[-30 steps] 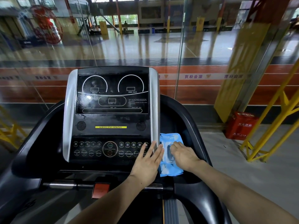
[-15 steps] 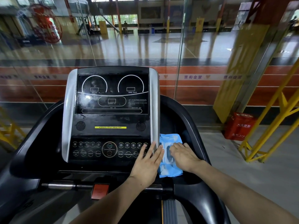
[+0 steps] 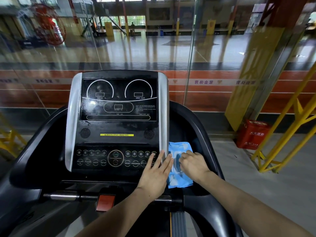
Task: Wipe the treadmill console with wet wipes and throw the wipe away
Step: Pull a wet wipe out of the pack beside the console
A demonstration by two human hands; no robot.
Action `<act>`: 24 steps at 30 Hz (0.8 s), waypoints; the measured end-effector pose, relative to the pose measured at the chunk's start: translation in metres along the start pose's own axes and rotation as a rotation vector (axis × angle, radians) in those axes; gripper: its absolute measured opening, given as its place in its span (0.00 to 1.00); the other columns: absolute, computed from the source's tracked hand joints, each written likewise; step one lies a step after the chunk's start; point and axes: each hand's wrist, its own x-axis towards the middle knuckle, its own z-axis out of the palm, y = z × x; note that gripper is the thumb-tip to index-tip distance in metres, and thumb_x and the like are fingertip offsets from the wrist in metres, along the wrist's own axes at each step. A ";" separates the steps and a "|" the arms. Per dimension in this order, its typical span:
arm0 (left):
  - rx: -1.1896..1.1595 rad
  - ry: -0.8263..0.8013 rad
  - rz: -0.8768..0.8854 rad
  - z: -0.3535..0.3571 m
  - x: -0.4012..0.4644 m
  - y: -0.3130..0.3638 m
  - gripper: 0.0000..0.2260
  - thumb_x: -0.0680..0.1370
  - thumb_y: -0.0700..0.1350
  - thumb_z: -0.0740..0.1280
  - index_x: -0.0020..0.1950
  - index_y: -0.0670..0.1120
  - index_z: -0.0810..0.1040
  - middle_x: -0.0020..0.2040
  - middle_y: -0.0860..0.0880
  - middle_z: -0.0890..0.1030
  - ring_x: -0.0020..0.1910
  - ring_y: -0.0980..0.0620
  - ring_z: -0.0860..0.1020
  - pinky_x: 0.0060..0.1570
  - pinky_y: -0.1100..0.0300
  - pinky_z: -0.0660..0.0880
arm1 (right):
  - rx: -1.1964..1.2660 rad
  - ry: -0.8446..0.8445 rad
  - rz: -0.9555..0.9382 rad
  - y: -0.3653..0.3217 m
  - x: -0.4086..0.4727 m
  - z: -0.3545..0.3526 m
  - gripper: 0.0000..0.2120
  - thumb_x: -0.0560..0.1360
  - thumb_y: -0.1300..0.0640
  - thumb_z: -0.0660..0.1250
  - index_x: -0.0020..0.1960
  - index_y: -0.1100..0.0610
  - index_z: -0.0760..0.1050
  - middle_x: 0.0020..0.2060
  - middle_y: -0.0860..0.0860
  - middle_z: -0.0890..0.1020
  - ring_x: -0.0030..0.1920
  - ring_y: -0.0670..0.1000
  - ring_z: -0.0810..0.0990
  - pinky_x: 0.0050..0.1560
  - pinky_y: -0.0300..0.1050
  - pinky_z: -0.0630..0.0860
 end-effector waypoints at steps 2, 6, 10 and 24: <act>-0.005 -0.003 -0.001 0.001 0.000 0.000 0.36 0.83 0.48 0.56 0.84 0.43 0.38 0.85 0.44 0.40 0.82 0.38 0.33 0.79 0.34 0.39 | -0.009 -0.008 -0.017 0.001 0.002 0.001 0.15 0.51 0.58 0.84 0.29 0.53 0.78 0.28 0.47 0.77 0.32 0.50 0.80 0.25 0.42 0.71; 0.000 0.006 0.001 0.005 0.000 0.000 0.36 0.83 0.48 0.56 0.84 0.43 0.39 0.85 0.44 0.40 0.82 0.38 0.34 0.79 0.34 0.37 | -0.048 -0.034 -0.053 0.004 0.004 0.007 0.15 0.52 0.59 0.84 0.33 0.56 0.79 0.29 0.49 0.78 0.32 0.51 0.79 0.21 0.43 0.69; 0.003 0.010 0.000 0.002 -0.002 0.001 0.36 0.83 0.48 0.56 0.84 0.42 0.39 0.85 0.44 0.40 0.82 0.38 0.34 0.78 0.35 0.35 | 0.003 -0.033 -0.024 0.005 0.004 0.010 0.16 0.54 0.59 0.83 0.36 0.57 0.79 0.31 0.50 0.78 0.32 0.51 0.80 0.22 0.41 0.68; -0.029 0.068 0.094 -0.010 0.013 -0.001 0.26 0.71 0.50 0.73 0.69 0.51 0.76 0.52 0.51 0.79 0.57 0.45 0.75 0.61 0.45 0.71 | 0.180 -0.119 -0.045 0.014 0.005 -0.010 0.12 0.80 0.50 0.62 0.57 0.57 0.73 0.54 0.51 0.80 0.56 0.53 0.79 0.49 0.47 0.73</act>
